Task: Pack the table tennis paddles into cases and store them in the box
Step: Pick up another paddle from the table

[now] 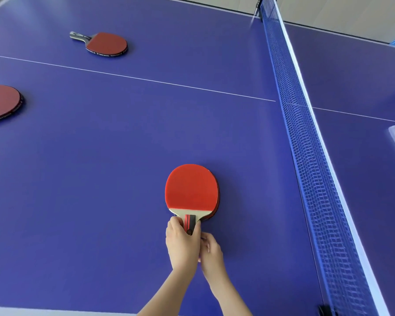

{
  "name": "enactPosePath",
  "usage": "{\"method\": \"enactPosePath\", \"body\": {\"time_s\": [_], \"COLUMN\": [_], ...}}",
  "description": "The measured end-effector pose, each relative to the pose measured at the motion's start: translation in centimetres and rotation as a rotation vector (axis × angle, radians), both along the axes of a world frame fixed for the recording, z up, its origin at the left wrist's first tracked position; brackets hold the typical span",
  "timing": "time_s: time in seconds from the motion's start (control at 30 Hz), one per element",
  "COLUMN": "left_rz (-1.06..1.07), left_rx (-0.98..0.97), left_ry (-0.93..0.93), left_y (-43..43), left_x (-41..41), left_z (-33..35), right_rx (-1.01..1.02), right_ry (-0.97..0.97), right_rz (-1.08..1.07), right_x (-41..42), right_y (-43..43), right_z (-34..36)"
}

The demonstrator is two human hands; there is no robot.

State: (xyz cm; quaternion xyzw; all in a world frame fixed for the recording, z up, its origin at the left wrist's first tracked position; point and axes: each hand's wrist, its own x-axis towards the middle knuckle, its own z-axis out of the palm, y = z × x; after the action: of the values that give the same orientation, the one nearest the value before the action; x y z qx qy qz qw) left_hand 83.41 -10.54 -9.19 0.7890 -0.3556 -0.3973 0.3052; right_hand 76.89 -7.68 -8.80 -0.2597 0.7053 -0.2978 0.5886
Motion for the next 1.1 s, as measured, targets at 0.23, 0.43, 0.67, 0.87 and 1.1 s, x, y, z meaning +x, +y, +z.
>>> {"method": "enactPosePath", "body": {"time_s": [0.23, 0.43, 0.67, 0.87, 1.1], "left_rz": [-0.090, -0.037, -0.208, -0.323, -0.423], "left_rx": [0.024, 0.218, 0.361, 0.347, 0.293], "left_ry": [0.033, 0.278, 0.444, 0.455, 0.434], "left_y": [-0.3, -0.7, -1.3, -1.2, 1.0], "left_x": [0.2, 1.1, 2.6, 4.1, 5.4], "left_z": [-0.7, 0.1, -0.4, 0.3, 1.8], "right_rx": [0.049, 0.067, -0.011, -0.012, 0.036], "right_ry": [-0.026, -0.002, 0.075, -0.005, -0.065], "right_rz": [0.040, 0.068, 0.091, -0.133, -0.108], "right_x": [-0.6, -0.7, -1.8, -3.3, -3.0], "right_y": [-0.8, -1.0, -1.4, -5.1, -6.6], "right_z": [-0.5, -0.3, 0.8, 0.5, 1.2]}}
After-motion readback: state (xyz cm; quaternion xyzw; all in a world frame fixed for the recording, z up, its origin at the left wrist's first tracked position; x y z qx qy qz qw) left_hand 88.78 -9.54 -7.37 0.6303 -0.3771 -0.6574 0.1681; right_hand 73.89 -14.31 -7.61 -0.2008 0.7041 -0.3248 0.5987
